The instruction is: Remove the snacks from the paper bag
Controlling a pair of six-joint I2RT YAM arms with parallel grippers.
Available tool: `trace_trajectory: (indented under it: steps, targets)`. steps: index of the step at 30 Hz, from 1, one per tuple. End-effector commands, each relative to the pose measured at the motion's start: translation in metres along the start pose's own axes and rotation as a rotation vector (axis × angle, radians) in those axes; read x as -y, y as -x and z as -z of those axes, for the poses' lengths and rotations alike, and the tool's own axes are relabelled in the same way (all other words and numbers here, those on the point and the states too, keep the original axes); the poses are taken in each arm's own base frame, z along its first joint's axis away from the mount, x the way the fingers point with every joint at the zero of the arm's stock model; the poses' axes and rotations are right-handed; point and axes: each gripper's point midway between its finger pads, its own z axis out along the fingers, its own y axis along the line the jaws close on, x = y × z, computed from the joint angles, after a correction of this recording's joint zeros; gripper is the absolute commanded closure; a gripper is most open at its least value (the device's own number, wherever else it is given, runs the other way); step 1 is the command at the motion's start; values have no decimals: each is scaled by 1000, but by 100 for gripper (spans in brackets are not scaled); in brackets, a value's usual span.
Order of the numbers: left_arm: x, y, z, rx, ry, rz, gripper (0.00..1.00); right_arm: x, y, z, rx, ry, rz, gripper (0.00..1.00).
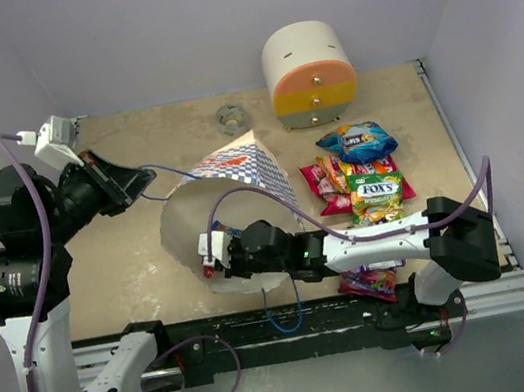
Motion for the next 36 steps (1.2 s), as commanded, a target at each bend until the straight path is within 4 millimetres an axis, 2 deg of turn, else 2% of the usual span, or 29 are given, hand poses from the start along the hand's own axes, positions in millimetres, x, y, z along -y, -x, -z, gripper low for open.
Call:
trace_trajectory:
  steps: [1, 2, 4, 9, 11, 14, 19, 22, 26, 31, 36]
  targets:
    - [0, 38, 12, 144, 97, -99, 100, 5, 63, 8, 167, 16, 2, 90]
    - [-2, 42, 11, 151, 109, -103, 100, 9, 82, 7, 212, 6, -3, 90]
    - [1, 51, 10, 164, 114, -122, 100, 10, 97, 1, 259, 4, -13, 91]
    - [4, 74, 21, 223, 166, -200, 100, 3, 117, -18, 288, 52, -36, 93]
    - [1, 75, 21, 215, 183, -216, 100, 4, 122, -22, 298, 56, -39, 93]
    - [-3, 60, 13, 158, 160, -193, 100, 3, 128, -27, 299, 66, -40, 95]
    - [-3, 20, 0, 72, 32, -99, 100, 10, 134, -21, 293, 36, -69, 98]
    - [-1, 0, 1, 36, -26, -71, 100, 22, 129, -9, 284, -21, -83, 99]
    - [9, -9, 3, 7, -96, -86, 100, 49, 122, 12, 257, -120, -105, 100]
    - [21, -13, 0, -30, -193, -117, 100, 96, 116, 57, 259, -273, -151, 100]
    - [35, -11, -8, -46, -304, -121, 100, 150, 86, 106, 213, -481, -227, 100]
